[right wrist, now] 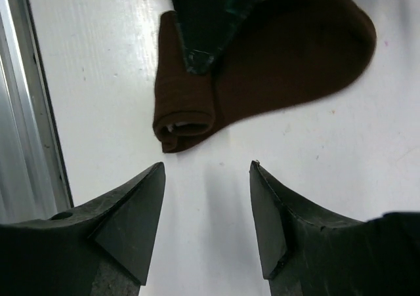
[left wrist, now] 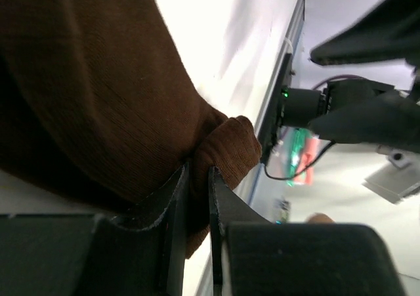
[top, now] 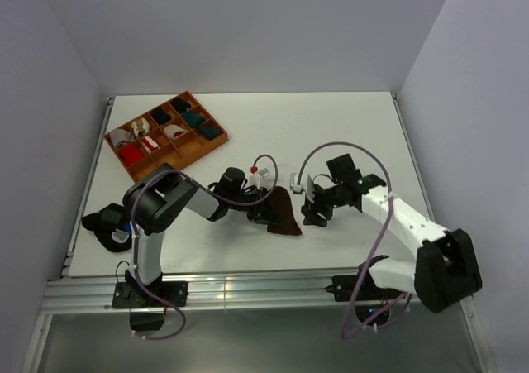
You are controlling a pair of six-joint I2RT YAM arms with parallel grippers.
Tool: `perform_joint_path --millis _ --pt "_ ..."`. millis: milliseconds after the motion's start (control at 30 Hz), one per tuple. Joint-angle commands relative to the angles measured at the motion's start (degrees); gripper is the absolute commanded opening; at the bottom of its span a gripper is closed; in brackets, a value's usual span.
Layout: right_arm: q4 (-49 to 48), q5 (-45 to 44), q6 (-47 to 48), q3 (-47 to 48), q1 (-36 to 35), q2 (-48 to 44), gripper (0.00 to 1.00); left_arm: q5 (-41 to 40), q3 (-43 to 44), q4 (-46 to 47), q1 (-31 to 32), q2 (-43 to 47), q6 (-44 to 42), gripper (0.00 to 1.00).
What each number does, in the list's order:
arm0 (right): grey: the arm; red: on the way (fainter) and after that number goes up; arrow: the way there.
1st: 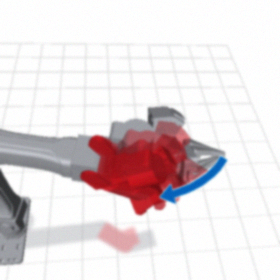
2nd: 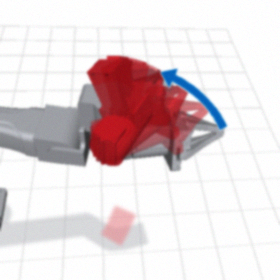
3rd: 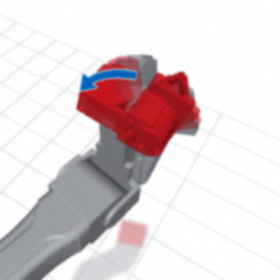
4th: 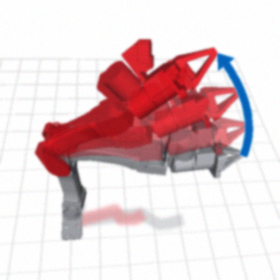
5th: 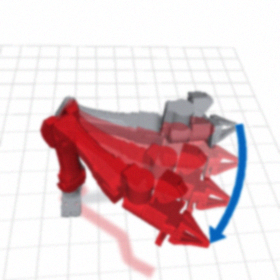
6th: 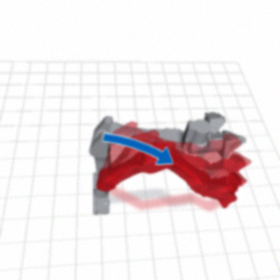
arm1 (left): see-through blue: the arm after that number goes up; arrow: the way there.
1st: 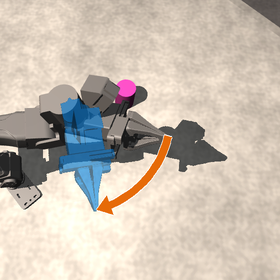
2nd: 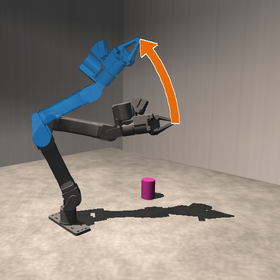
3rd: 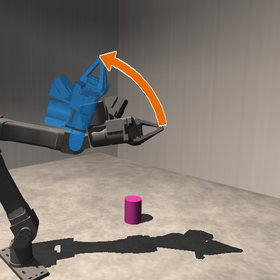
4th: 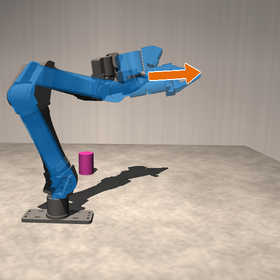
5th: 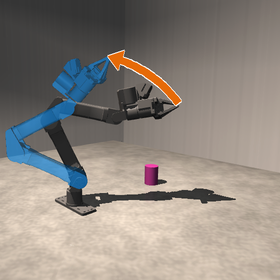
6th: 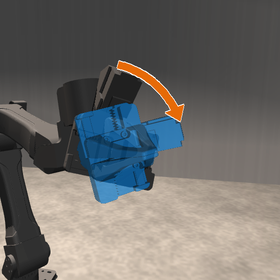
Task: Roll the socks
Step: Roll the sock at the center of the board.
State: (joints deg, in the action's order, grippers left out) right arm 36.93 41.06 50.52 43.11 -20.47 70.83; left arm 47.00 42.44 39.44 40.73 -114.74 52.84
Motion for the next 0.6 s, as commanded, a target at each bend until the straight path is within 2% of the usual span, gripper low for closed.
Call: perform_joint_path --millis 0,100,233,567 --pt "-9.6 -3.4 1.4 -5.1 -4.6 -6.9 0.62 0.1 -2.0 -21.5 0.5 -5.8 -2.1 0.00" --pt "-18.8 -10.3 -1.2 -11.1 -12.4 -11.4 0.64 -0.9 -0.3 -25.7 0.4 -6.6 -2.4 0.00" --pt "-25.8 -17.4 -2.9 -16.3 -20.5 -13.0 0.66 -1.5 0.4 -27.0 0.2 -6.7 -1.8 0.00" --pt "-31.1 -24.5 -2.6 -19.2 -27.9 -9.9 0.67 -1.3 0.0 -27.9 0.1 -6.3 -1.7 0.00"
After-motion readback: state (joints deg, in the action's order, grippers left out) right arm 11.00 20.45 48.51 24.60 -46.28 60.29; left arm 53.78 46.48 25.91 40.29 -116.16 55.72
